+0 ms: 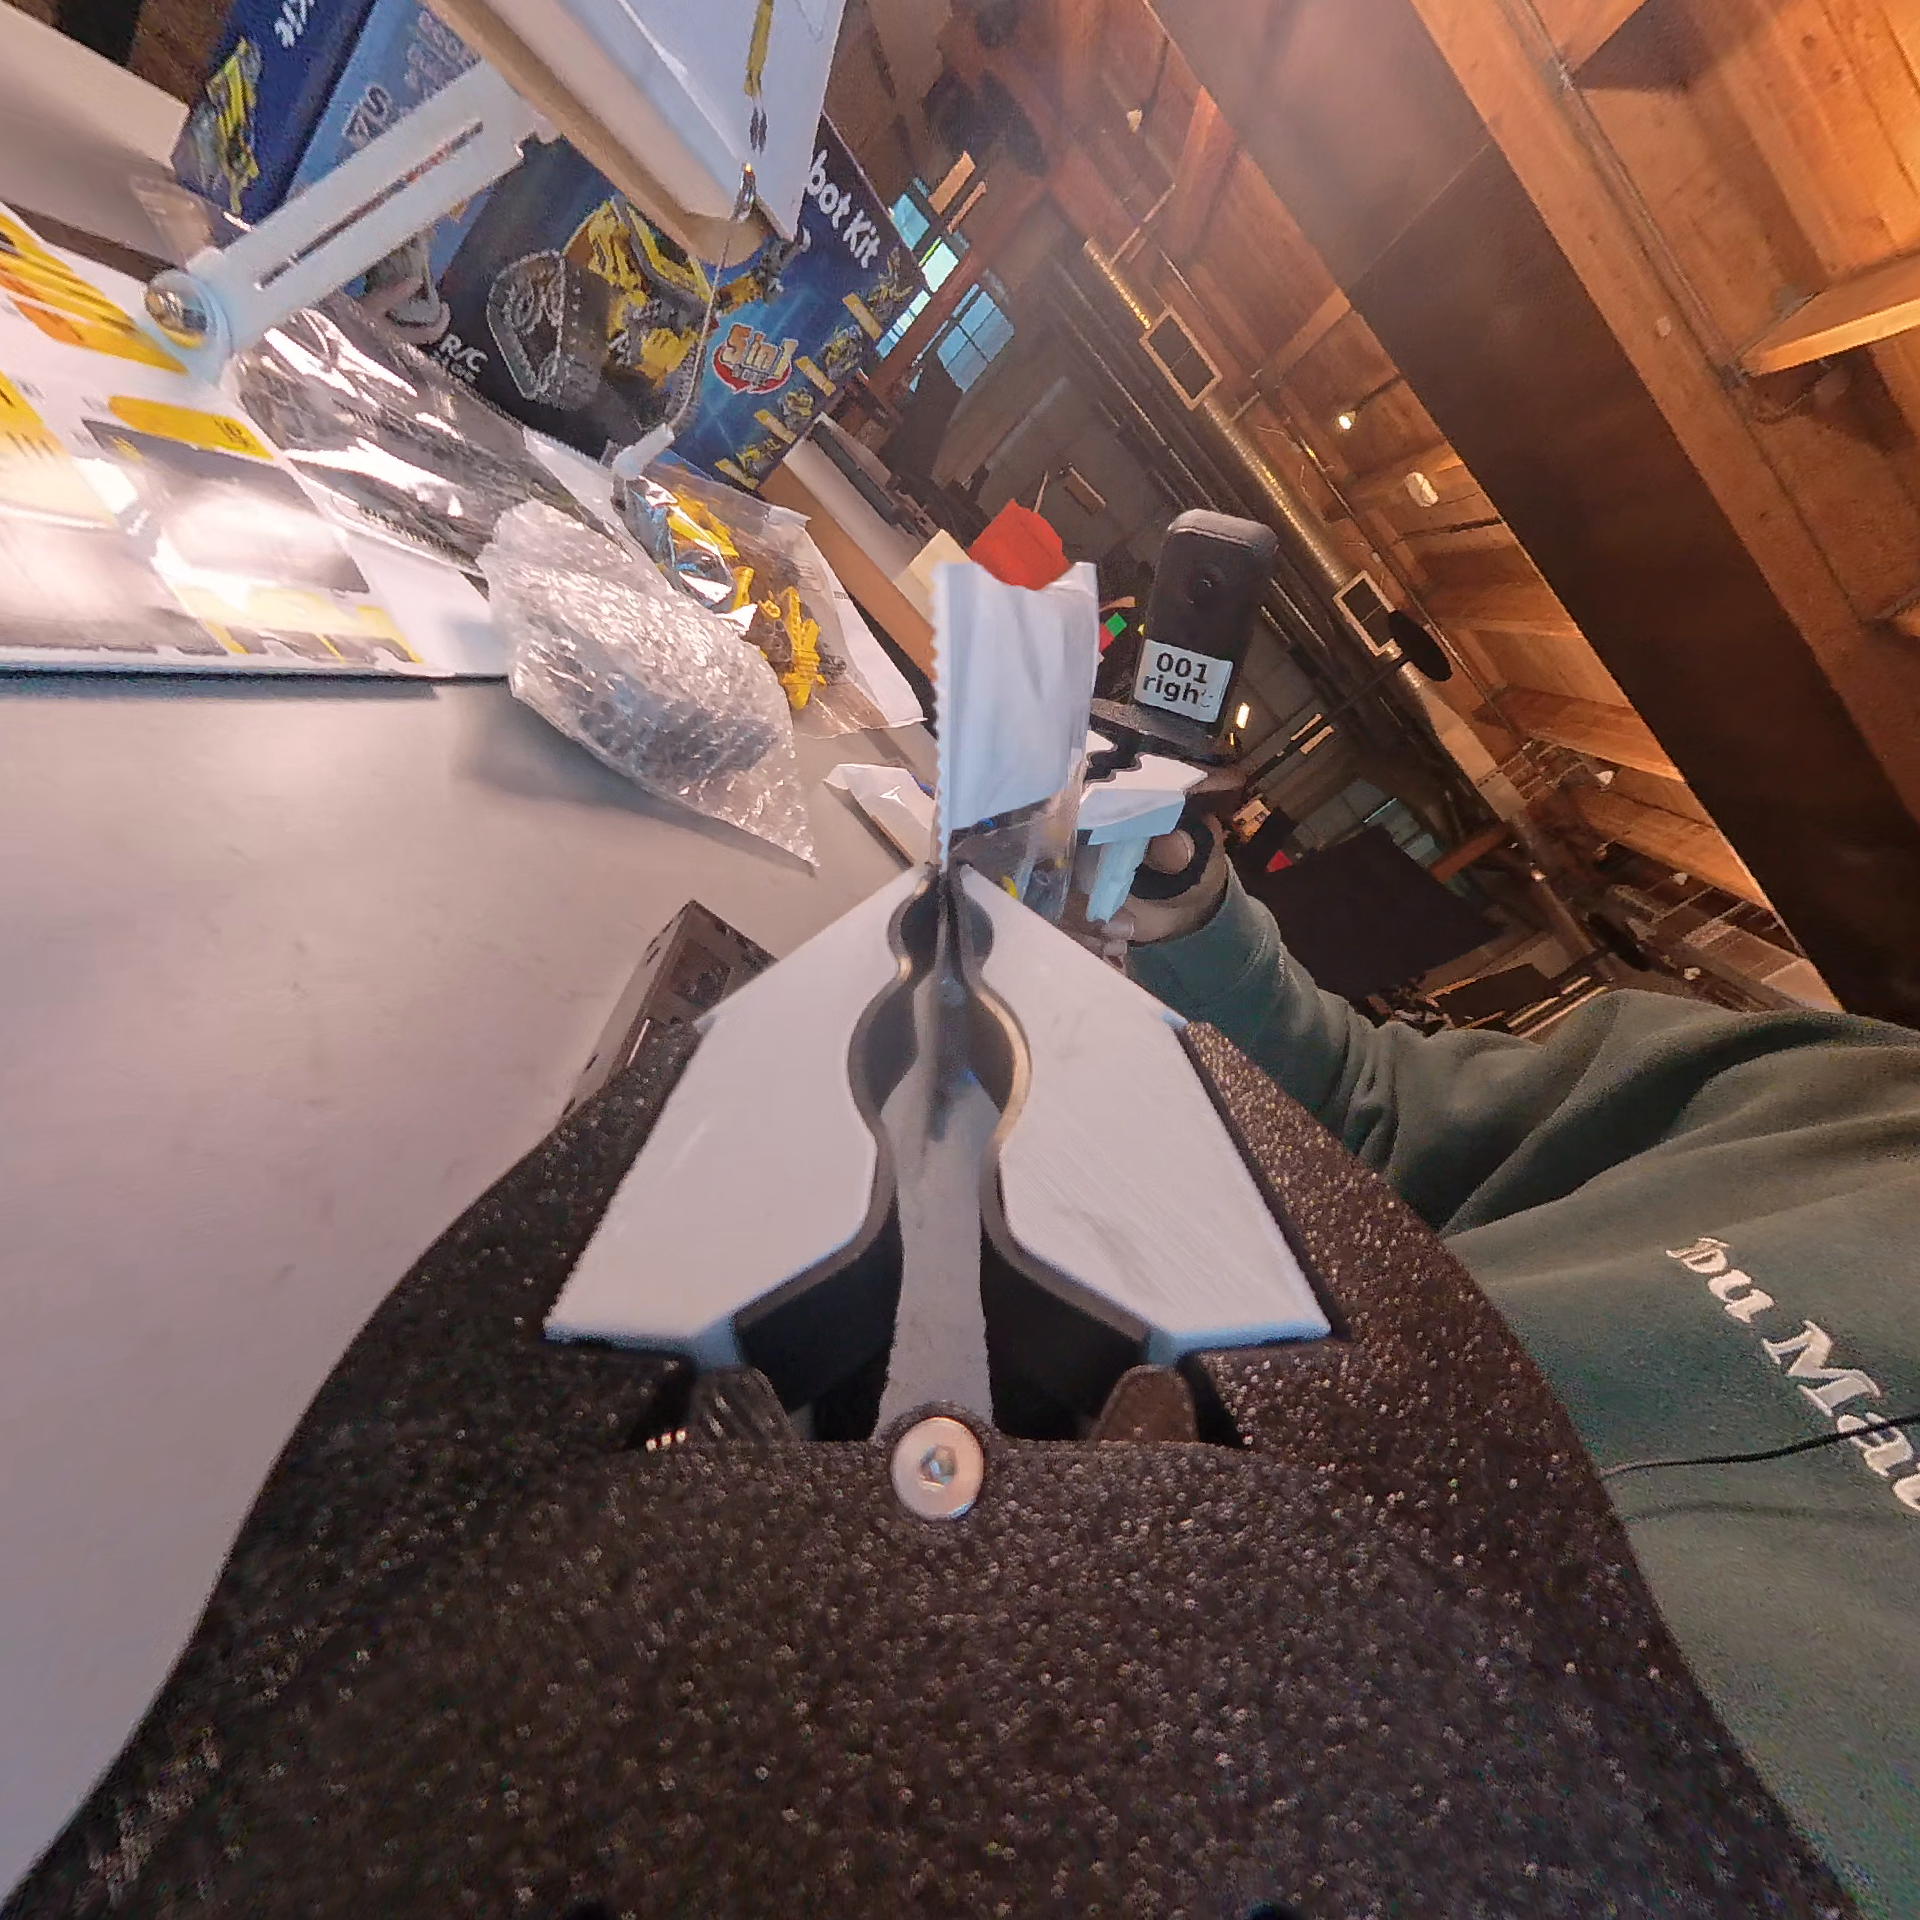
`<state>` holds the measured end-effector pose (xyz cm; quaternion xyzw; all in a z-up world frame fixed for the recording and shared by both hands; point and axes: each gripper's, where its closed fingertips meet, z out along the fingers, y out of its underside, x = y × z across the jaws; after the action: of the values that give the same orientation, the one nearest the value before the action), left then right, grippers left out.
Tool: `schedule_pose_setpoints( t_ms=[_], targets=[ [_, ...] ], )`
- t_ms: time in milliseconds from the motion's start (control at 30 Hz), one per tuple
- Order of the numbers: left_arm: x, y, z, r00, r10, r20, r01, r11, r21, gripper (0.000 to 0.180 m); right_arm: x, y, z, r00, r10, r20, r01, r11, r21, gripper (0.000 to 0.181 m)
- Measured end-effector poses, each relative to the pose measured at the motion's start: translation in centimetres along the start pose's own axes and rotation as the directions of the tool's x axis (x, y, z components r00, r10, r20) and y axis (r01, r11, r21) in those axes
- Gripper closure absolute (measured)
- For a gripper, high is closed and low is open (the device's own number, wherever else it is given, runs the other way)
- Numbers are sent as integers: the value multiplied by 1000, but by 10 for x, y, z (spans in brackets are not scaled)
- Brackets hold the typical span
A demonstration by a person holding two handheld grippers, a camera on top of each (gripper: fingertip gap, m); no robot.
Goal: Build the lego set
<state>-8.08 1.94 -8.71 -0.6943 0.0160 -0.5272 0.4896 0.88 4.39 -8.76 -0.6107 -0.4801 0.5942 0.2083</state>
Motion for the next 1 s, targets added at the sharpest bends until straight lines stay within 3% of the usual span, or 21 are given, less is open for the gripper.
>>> schedule_pose_setpoints(
  t_ms=[200, 300, 433, 600, 767, 900, 1000],
  targets=[
    [-7, -11, -10, 982, 174, 74, -175, 985, 4, 177, -3, -9, 7, 928, -350, -127, 350, 936, -28, 181],
    [-20, -23, -24, 956, 243, 162, -249, 968, 18, 178, -5, -6, 18, 797, -574, -188, 566, 818, -100, 181],
    [-30, -37, -45, 951, 232, 205, -253, 964, 82, 177, -14, 24, 40, 676, -728, -113, 703, 683, -200, 181],
    [-49, -36, -57, 931, 209, 301, -237, 970, 61, 171, -12, 71, 48, 623, -782, 1, 730, 582, -358, 181],
    [-77, -21, -61, 812, 348, 469, -320, 937, -141, 157, -15, 94, 36, 647, -761, 49, 694, 560, -453, 181],
    [-83, -15, -59, 748, 422, 512, -356, 906, -228, 151, -2, 113, 16, 658, -753, 22, 599, 505, -622, 181],
    [-96, -18, -70, 638, 490, 593, -387, 871, -303, 148, 4, 115, 0, 704, -705, -84, 472, 554, -686, 181]
  ],
)
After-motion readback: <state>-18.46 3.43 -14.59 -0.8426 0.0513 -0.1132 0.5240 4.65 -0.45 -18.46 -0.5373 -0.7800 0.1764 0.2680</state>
